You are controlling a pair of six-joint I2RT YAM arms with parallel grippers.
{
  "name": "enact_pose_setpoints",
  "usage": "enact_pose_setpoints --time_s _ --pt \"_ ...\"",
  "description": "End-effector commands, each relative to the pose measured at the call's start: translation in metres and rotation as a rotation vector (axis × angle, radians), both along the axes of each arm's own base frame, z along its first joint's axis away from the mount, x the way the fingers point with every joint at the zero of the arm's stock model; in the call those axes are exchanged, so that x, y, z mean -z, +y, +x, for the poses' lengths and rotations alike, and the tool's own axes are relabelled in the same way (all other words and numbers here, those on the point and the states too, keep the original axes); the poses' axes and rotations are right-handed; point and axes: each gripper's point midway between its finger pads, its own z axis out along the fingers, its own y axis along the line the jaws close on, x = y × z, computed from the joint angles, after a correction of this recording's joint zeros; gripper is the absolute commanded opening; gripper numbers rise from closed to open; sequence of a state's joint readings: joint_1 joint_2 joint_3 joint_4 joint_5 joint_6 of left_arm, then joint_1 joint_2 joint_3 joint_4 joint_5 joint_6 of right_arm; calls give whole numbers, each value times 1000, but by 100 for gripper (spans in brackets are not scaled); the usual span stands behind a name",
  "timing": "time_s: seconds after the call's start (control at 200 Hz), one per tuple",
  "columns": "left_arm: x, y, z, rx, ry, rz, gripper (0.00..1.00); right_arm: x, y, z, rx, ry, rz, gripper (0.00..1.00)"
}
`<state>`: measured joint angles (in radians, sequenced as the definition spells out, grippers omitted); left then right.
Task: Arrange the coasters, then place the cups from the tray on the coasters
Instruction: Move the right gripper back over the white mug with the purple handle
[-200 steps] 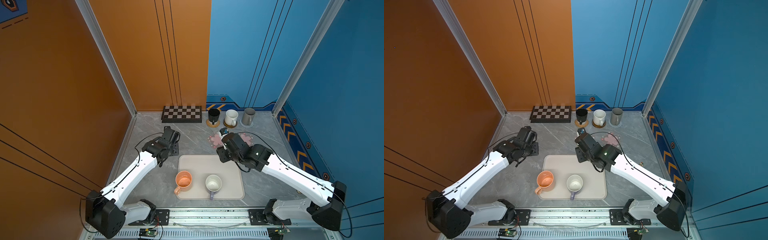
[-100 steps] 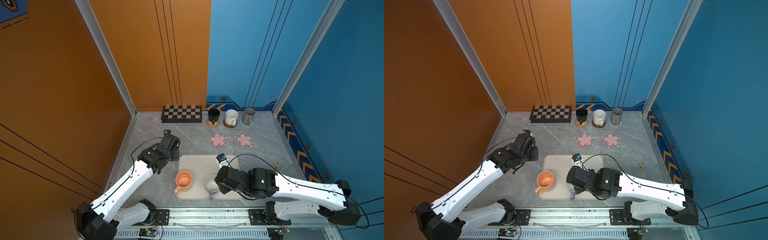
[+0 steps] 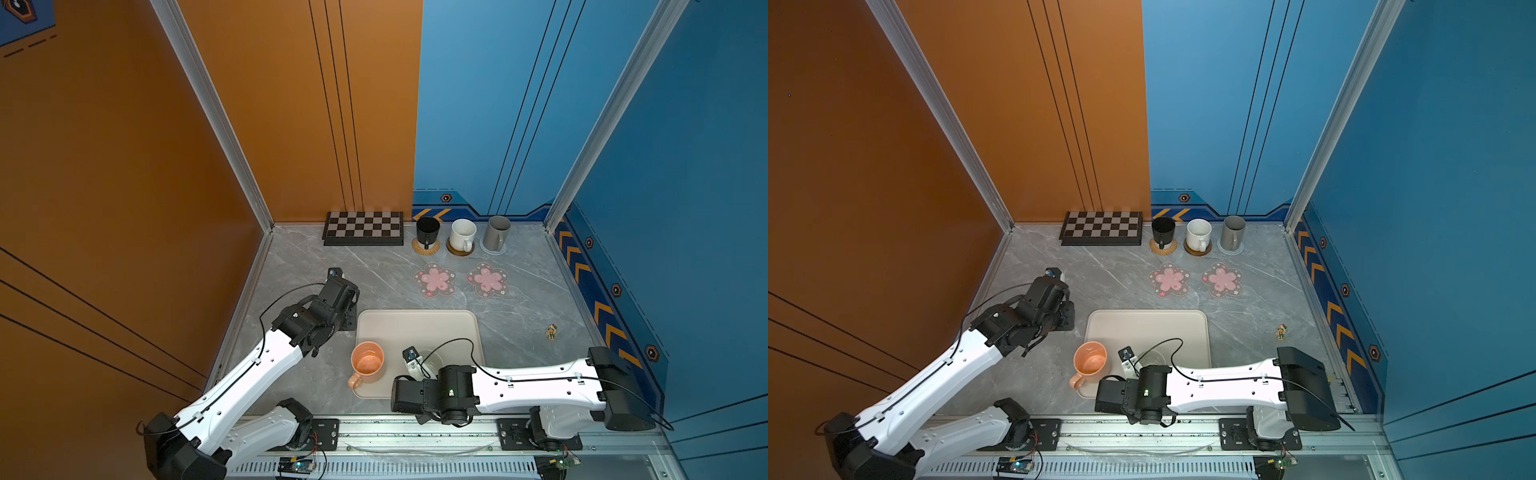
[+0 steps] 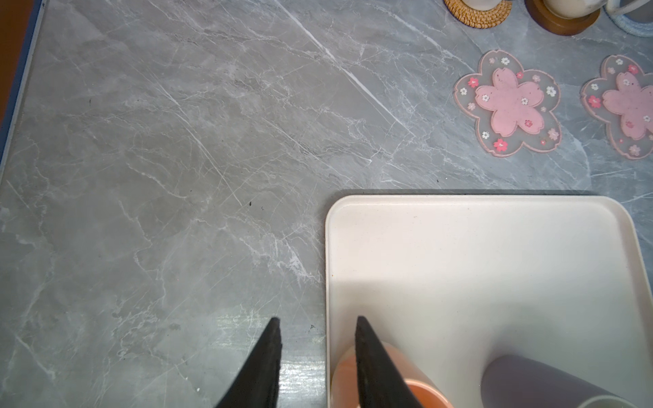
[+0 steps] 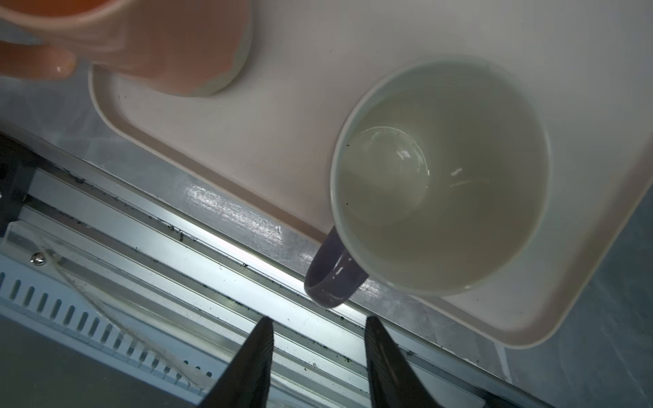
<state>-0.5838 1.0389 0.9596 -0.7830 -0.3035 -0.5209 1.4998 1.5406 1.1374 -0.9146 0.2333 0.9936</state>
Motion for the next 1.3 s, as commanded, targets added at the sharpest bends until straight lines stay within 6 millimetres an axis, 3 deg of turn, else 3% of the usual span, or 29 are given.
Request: enact_pose_setpoints --time_s 0.0,0.385,0.811,0.996,1.296 --pt "4 1 -9 17 14 -3 36 -4 10 -1 28 14 40 45" --pt "12 10 -9 5 30 23 37 30 -12 19 181 49 -5 40" --pt "27 3 -4 -4 94 26 36 27 -55 39 312 0 77 39" --pt "25 -3 3 -9 101 30 36 25 -47 50 306 17 185 39" --pt "29 -6 3 -25 105 39 36 41 -39 42 215 80 130 34"
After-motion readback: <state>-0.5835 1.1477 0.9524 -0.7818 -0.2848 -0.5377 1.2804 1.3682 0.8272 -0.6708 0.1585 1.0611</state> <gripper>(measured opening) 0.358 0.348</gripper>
